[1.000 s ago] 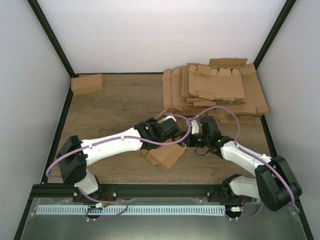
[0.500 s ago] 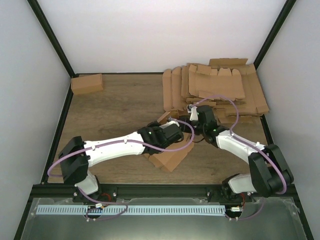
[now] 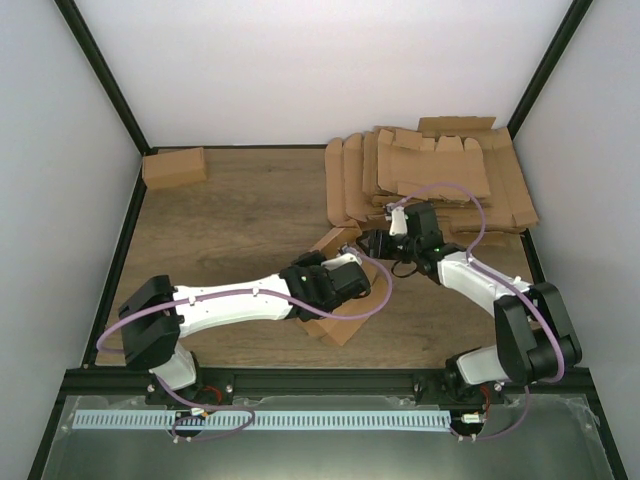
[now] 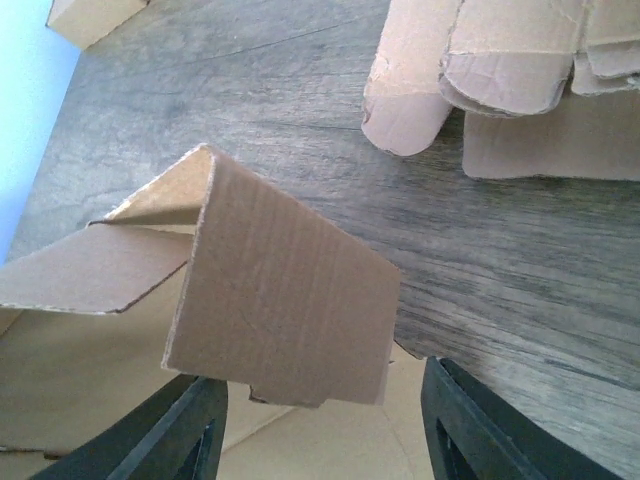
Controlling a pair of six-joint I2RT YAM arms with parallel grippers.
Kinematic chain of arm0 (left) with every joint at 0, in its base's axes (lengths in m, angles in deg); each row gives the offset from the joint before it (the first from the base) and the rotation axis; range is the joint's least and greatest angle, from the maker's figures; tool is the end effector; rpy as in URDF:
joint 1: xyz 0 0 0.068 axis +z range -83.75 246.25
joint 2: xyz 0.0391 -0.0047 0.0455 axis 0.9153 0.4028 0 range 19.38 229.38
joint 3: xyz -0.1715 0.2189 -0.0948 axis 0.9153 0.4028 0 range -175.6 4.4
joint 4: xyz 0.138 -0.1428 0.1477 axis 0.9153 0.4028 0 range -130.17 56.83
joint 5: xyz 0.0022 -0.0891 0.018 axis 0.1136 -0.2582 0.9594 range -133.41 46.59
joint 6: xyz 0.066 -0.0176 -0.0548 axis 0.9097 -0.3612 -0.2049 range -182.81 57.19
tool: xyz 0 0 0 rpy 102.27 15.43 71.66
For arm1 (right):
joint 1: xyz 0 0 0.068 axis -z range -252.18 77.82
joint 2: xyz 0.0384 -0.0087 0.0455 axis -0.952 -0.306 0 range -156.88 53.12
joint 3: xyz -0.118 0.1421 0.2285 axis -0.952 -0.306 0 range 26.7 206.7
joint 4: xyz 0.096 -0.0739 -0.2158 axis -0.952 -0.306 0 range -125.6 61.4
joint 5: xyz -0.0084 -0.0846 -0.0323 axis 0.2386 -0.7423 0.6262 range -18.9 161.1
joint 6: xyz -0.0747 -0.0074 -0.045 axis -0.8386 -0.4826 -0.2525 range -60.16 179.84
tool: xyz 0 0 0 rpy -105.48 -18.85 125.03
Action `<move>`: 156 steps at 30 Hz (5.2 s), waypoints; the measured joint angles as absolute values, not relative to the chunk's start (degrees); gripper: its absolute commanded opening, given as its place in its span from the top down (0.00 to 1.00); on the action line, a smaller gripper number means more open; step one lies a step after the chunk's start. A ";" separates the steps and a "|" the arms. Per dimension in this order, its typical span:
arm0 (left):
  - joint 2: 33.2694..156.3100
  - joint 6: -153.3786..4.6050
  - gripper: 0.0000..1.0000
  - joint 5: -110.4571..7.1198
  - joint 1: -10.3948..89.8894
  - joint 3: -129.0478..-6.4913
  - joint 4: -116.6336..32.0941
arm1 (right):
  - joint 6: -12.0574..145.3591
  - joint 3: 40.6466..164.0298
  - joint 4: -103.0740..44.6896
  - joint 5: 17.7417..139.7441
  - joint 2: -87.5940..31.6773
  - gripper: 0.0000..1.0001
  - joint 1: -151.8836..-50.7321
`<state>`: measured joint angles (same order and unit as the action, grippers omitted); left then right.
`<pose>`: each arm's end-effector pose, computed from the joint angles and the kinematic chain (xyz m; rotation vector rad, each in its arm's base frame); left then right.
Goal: Fold the paper box
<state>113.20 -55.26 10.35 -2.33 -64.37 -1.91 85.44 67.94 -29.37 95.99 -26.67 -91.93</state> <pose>0.1776 -0.2813 0.2483 1.1452 1.8907 0.6939 0.2699 0.1316 0.2068 -0.1241 2.3400 0.9001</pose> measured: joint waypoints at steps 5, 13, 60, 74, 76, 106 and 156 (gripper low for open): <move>113.23 -54.47 0.93 10.42 -2.39 -63.65 -3.65 | 82.23 67.92 -30.09 96.45 -27.21 0.56 -91.88; 113.93 -53.49 0.93 11.60 -2.83 -62.97 -5.07 | 78.19 67.85 -28.43 95.92 -28.79 0.77 -91.95; 112.00 -69.92 0.40 -73.25 33.65 -63.81 -5.23 | 75.15 49.82 -9.77 78.87 -18.43 0.99 -99.47; 112.85 -70.38 0.47 -75.66 31.26 -60.64 -9.64 | 77.68 49.23 -9.31 77.93 -19.48 0.99 -102.31; 112.99 -70.38 0.46 -75.85 30.94 -60.48 -10.08 | 77.81 49.23 -9.31 77.65 -19.48 0.99 -102.57; 112.24 -75.19 0.44 -78.13 28.55 -59.61 -12.99 | 80.92 49.07 -10.97 75.11 -17.40 0.97 -103.21; 114.82 -73.57 0.55 -66.65 26.35 -60.15 -9.64 | 87.89 55.26 -22.14 70.78 -24.94 0.64 -106.90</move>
<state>114.82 -73.57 -66.65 26.35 -60.15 -9.64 87.89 55.26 -22.14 70.78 -24.94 -106.90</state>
